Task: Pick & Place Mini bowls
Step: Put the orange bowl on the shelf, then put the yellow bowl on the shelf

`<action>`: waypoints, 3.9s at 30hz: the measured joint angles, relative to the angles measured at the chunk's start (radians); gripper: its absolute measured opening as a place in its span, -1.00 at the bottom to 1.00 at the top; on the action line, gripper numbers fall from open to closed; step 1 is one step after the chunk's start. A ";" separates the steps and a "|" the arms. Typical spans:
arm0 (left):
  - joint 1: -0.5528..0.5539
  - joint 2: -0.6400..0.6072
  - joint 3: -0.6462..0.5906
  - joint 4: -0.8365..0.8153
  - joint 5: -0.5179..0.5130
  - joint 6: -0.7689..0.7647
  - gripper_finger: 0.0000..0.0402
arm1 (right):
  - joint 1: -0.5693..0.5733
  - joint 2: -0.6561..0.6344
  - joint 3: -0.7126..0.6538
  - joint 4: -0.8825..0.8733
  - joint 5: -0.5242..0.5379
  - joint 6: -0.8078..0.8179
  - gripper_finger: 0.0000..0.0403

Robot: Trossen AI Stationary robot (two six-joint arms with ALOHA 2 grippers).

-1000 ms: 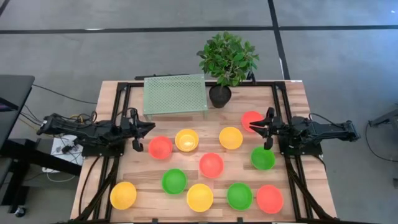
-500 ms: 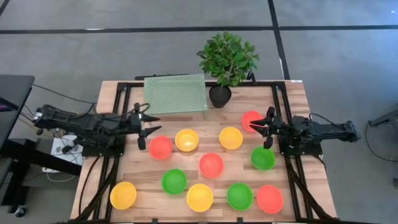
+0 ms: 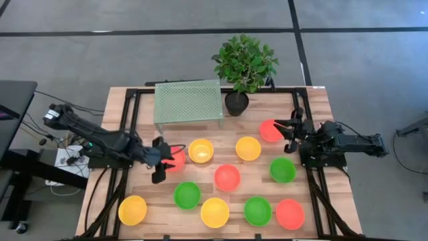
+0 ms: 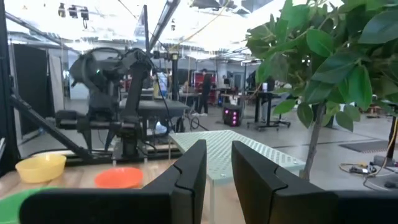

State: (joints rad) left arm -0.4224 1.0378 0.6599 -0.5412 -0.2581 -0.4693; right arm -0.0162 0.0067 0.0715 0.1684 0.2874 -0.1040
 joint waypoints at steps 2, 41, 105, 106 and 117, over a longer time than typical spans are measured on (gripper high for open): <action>-0.023 0.041 -0.019 -0.001 0.001 -0.046 -0.29 | 0.000 0.009 0.000 -0.002 -0.001 0.000 -0.64; -0.057 0.180 0.222 -0.015 -0.156 0.206 -0.97 | 0.002 0.139 -0.001 0.194 -0.002 0.015 -0.14; 0.570 0.202 0.431 0.040 -0.045 0.773 -0.39 | 0.001 0.139 -0.001 0.192 0.001 0.016 -0.14; 0.530 0.183 0.431 0.040 -0.045 0.740 -0.39 | 0.001 0.139 -0.001 0.192 0.001 0.016 -0.14; 0.111 0.151 0.251 0.111 -0.061 0.371 -0.42 | 0.001 0.139 -0.001 0.189 0.000 0.024 -0.14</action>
State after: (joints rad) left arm -0.3117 1.1892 0.9108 -0.4302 -0.3190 -0.0982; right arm -0.0154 0.1459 0.0708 0.3576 0.2874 -0.0801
